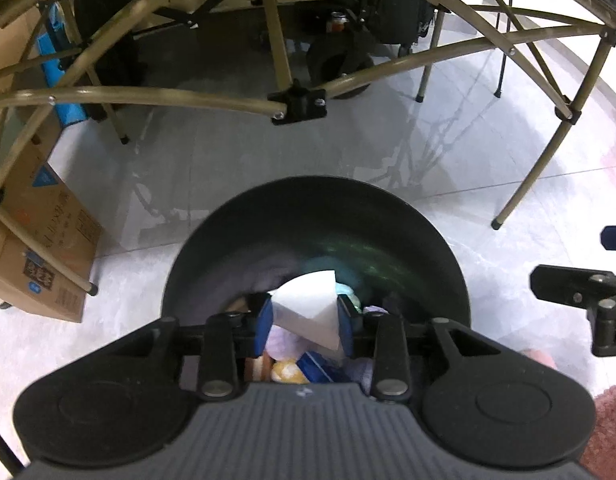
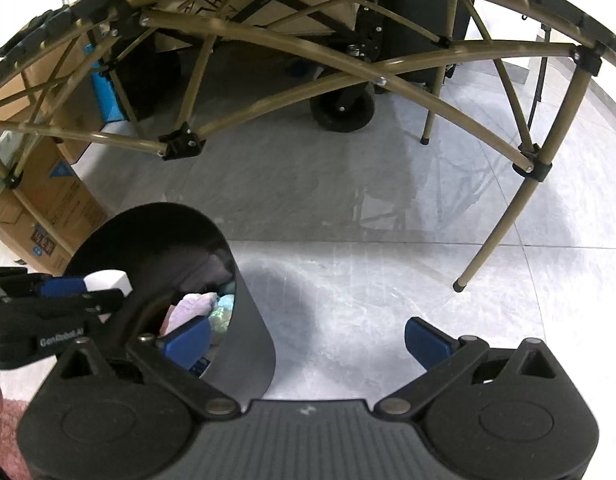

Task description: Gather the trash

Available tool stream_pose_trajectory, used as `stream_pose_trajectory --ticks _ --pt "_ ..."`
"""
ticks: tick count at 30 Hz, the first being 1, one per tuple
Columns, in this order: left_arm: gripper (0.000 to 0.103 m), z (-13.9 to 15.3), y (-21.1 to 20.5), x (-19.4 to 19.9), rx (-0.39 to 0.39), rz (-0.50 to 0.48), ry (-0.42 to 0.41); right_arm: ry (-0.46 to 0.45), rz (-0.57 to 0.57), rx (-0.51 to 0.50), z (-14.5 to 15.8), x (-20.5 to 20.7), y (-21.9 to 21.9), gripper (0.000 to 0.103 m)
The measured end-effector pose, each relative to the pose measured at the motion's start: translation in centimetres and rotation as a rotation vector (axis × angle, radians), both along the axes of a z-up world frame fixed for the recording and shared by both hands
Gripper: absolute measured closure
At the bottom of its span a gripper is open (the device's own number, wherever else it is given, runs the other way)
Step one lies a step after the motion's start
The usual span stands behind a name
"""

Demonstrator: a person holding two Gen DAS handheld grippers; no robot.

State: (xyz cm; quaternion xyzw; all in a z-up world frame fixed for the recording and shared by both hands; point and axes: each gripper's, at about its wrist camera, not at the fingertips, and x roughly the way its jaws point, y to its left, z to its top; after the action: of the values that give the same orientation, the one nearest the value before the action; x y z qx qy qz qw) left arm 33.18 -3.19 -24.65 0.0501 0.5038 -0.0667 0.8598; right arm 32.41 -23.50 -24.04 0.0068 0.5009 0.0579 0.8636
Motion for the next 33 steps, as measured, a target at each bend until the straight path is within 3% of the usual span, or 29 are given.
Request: stream_pose_trajectory --ticks 2,4,7,14,25,33 --pt "0.052 0.2 0.0 0.0 -0.003 -0.002 0.001 0.002 -0.003 -0.001 0.0 0.0 0.0 0.0" --pt "0.017 0.5 0.2 -0.2 -0.001 0.015 -0.011 0.003 -0.01 -0.003 0.0 0.1 -0.1 0.0" --pt "0.0 1.1 0.4 -0.3 -0.007 0.023 -0.035 0.002 -0.022 -0.003 0.0 0.1 -0.4 0.0" --pt "0.0 1.3 0.1 -0.5 -0.004 0.007 -0.024 -0.005 -0.015 0.005 0.0 0.1 -0.4 0.0" --pt "0.0 2.1 0.9 -0.5 -0.002 0.066 -0.052 -0.015 -0.003 0.014 0.2 0.0 0.0 0.0" --pt "0.0 6.2 1.8 -2.6 -0.046 0.129 -0.214 -0.094 0.009 0.051 2.3 -1.0 0.4 0.0"
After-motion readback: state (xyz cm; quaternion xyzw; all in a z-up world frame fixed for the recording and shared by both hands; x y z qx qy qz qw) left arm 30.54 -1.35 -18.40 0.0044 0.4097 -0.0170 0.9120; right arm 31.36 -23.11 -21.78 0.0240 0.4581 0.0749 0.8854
